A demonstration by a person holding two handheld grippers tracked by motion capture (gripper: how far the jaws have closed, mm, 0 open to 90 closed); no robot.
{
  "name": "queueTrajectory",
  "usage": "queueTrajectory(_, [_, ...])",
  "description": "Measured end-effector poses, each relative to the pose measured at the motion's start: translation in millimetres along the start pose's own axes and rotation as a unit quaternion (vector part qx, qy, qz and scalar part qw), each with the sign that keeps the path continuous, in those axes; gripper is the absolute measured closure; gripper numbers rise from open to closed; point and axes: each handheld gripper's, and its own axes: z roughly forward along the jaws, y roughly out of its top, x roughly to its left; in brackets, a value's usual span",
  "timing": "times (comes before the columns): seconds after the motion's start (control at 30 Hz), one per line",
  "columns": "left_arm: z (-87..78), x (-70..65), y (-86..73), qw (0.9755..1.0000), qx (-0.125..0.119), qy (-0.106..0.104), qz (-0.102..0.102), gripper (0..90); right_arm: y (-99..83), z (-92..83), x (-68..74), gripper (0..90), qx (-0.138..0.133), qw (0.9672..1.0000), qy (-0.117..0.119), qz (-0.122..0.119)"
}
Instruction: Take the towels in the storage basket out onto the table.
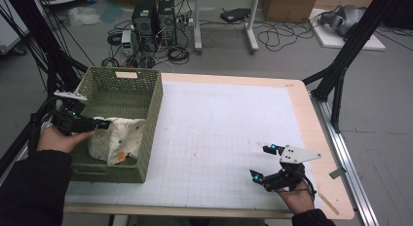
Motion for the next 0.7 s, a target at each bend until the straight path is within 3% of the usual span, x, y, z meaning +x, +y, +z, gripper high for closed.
queueTrajectory(0.7, [-6.6, 1.9, 0.5, 0.9995, -0.023, -0.013, -0.016, 86.8, 0.3, 0.0, -0.3, 4.7, -0.001, 1.0000, -0.001, 0.001])
